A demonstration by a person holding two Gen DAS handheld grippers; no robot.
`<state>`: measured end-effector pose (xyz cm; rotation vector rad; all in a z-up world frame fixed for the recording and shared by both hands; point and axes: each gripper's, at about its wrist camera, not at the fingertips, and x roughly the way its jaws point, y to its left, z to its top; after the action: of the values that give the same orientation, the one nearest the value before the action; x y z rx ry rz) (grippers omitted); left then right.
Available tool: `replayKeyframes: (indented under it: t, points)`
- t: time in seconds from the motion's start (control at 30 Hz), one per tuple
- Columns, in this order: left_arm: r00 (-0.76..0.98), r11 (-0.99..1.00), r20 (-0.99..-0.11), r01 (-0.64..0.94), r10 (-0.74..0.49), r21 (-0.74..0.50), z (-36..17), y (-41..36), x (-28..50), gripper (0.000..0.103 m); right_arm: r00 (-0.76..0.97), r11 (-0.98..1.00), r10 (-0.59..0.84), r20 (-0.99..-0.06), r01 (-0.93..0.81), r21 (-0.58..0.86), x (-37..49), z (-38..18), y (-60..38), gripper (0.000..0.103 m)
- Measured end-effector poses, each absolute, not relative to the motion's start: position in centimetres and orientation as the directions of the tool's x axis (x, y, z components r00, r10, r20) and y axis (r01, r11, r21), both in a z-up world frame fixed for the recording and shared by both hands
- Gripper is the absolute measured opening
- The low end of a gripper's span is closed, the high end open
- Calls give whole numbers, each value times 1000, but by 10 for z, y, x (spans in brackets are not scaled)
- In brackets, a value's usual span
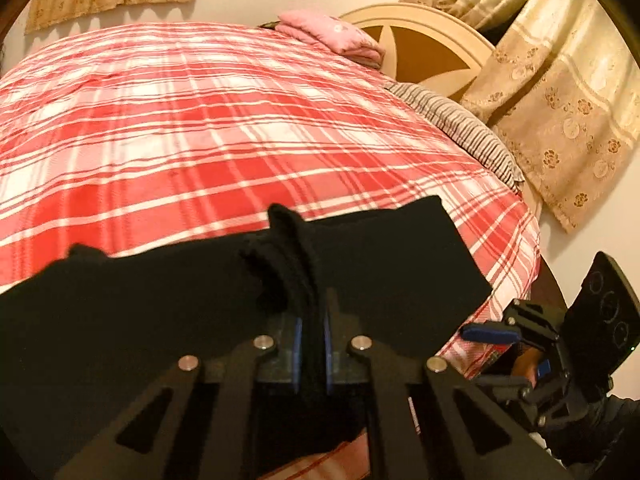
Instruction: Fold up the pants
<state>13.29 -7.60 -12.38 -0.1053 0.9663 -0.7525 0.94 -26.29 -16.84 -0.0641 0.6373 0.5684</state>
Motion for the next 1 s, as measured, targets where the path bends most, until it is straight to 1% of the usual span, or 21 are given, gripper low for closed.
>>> replayKeyframes:
  t: [0.1, 0.23, 0.27, 0.3, 0.33, 0.37, 0.43, 0.47, 0.5, 0.53, 0.57, 0.6, 0.67, 0.73, 0.77, 0.83, 0.93, 1.0]
  points:
    - [335, 774, -738, 502, -586, -387, -140, -73, 140, 8, 690, 877, 433, -580, -470, 96, 13, -169, -266, 39]
    - [318, 769, -733, 479, -601, -423, -156, -71, 144, 9, 728, 933, 340, -595, -340, 118, 28, -171, -290, 39]
    - [322, 769, -733, 485, -599, -416, -155, -73, 142, 9, 724, 945, 316, -613, -297, 136, 33, -173, -299, 43]
    - [327, 773, -736, 490, -592, -404, -154, -74, 141, 15, 702, 963, 267, -660, -228, 147, 44, -179, -310, 45]
    - [329, 774, -737, 488, -591, -403, -153, -73, 141, 16, 675, 966, 257, -691, -200, 164, 50, -184, -317, 45]
    - [325, 773, -737, 486, -592, -407, -153, -73, 141, 16, 662, 964, 265, -701, -192, 184, 53, -186, -322, 45]
    - [336, 781, -740, 486, -582, -393, -151, -72, 139, 19, 677, 958, 287, -678, -193, 213, 54, -178, -327, 45]
    - [350, 793, -747, 479, -566, -377, -150, -70, 139, 32, 691, 957, 291, -662, -207, 204, 54, -169, -326, 45]
    - [373, 806, -748, 473, -549, -356, -149, -69, 137, 38, 710, 956, 294, -640, -225, 190, 54, -160, -323, 46]
    - [385, 811, -747, 473, -542, -345, -149, -67, 137, 40, 729, 954, 300, -615, -242, 179, 56, -150, -319, 47]
    - [389, 813, -749, 475, -537, -336, -150, -66, 136, 41, 738, 951, 307, -601, -252, 177, 61, -144, -317, 54]
    - [389, 813, -750, 477, -535, -333, -152, -66, 136, 41, 733, 951, 310, -605, -248, 186, 72, -142, -316, 65]
    - [393, 813, -745, 477, -538, -335, -153, -65, 136, 41, 701, 956, 291, -650, -196, 217, 98, -152, -322, 66]
    - [395, 811, -741, 478, -543, -339, -153, -64, 136, 42, 657, 966, 246, -713, -102, 239, 126, -175, -336, 66]
    - [393, 808, -739, 477, -548, -345, -153, -63, 136, 42, 636, 963, 247, -732, -79, 256, 131, -183, -342, 66]
    - [393, 807, -734, 472, -553, -355, -153, -59, 135, 42, 654, 955, 268, -707, -82, 286, 129, -181, -345, 66]
    - [393, 809, -734, 464, -554, -362, -148, -51, 132, 43, 676, 950, 294, -676, -128, 285, 115, -168, -333, 66]
    - [411, 816, -733, 464, -542, -344, -142, -40, 127, 50, 683, 947, 312, -660, -171, 271, 108, -162, -317, 66]
